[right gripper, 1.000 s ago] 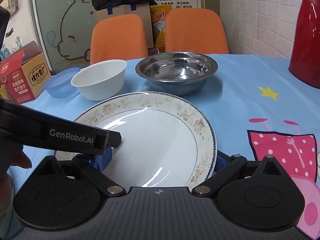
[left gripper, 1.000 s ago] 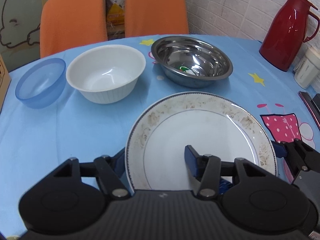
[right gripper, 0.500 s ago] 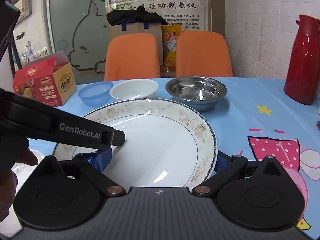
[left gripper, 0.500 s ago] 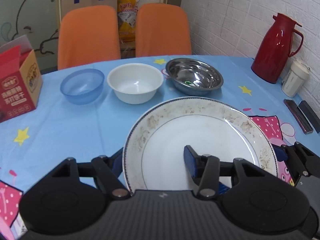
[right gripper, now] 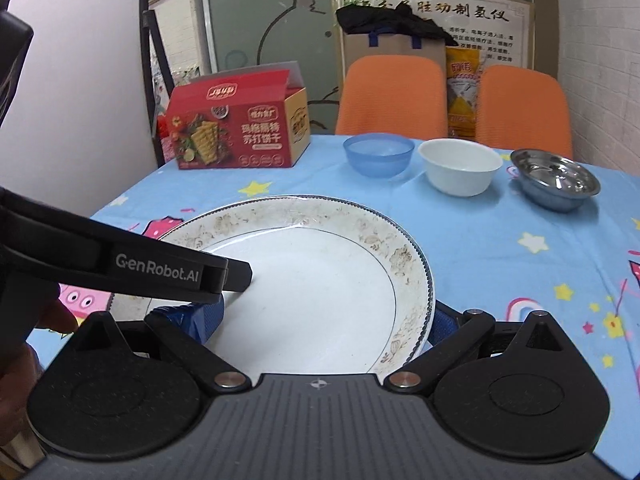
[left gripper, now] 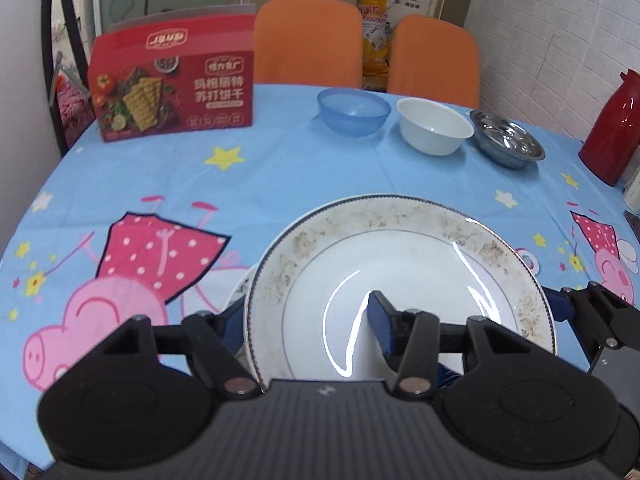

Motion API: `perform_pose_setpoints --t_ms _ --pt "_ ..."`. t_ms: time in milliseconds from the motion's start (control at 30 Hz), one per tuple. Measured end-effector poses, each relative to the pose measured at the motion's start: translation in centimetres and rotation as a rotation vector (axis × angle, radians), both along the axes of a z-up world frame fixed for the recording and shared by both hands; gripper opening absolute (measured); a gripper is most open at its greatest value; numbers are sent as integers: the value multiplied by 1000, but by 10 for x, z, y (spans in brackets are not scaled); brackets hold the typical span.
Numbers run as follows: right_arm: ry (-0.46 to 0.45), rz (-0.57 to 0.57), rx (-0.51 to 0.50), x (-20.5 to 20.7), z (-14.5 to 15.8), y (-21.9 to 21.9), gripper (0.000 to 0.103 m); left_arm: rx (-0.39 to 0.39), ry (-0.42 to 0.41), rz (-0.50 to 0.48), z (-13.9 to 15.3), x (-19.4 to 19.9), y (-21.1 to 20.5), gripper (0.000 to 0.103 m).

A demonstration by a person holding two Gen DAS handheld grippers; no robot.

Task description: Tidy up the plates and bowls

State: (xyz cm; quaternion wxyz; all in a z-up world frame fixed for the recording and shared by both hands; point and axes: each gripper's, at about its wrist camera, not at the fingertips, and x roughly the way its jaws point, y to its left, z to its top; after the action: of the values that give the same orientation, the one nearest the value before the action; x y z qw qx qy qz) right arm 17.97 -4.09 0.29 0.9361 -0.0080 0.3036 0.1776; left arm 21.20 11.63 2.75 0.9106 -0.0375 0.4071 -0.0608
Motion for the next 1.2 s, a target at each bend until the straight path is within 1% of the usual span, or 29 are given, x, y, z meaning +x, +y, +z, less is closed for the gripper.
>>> perform_pose_setpoints --t_ms 100,133,233,300,367,433,533,600,700,833,900,1033,1200 --pt "14 22 -14 -3 -7 14 89 -16 16 16 -10 -1 12 49" --pt "18 25 -19 -4 -9 17 89 -24 12 9 -11 -2 14 49" --pt "6 21 -53 -5 -13 23 89 -13 -8 0 -12 -5 14 50" --pt "6 19 -56 -4 -13 23 89 -18 -13 -7 -13 -7 15 51" --pt "3 28 -63 -4 -13 22 89 -27 -16 -19 -14 -7 17 55" --pt "3 37 -68 -5 -14 22 89 -55 -10 -21 -15 -8 20 57" --pt "12 42 -48 -4 -13 18 89 -72 -18 -15 -12 -10 24 61" --pt "20 38 -40 -3 -13 15 89 -50 -48 -20 -6 -14 22 62" --pt "33 47 -18 -3 -14 12 88 -21 -108 -40 7 -22 15 68" --pt "7 77 -21 -8 -10 15 88 37 -179 -61 21 -28 3 69" --pt "-7 75 -23 -11 -8 13 88 54 -191 -66 24 -28 -2 69" --pt "-15 29 -12 -13 -3 -7 88 42 -181 -78 23 -20 -11 70" --pt "3 -79 21 -5 -2 -45 88 26 -162 -91 19 -5 -29 71"
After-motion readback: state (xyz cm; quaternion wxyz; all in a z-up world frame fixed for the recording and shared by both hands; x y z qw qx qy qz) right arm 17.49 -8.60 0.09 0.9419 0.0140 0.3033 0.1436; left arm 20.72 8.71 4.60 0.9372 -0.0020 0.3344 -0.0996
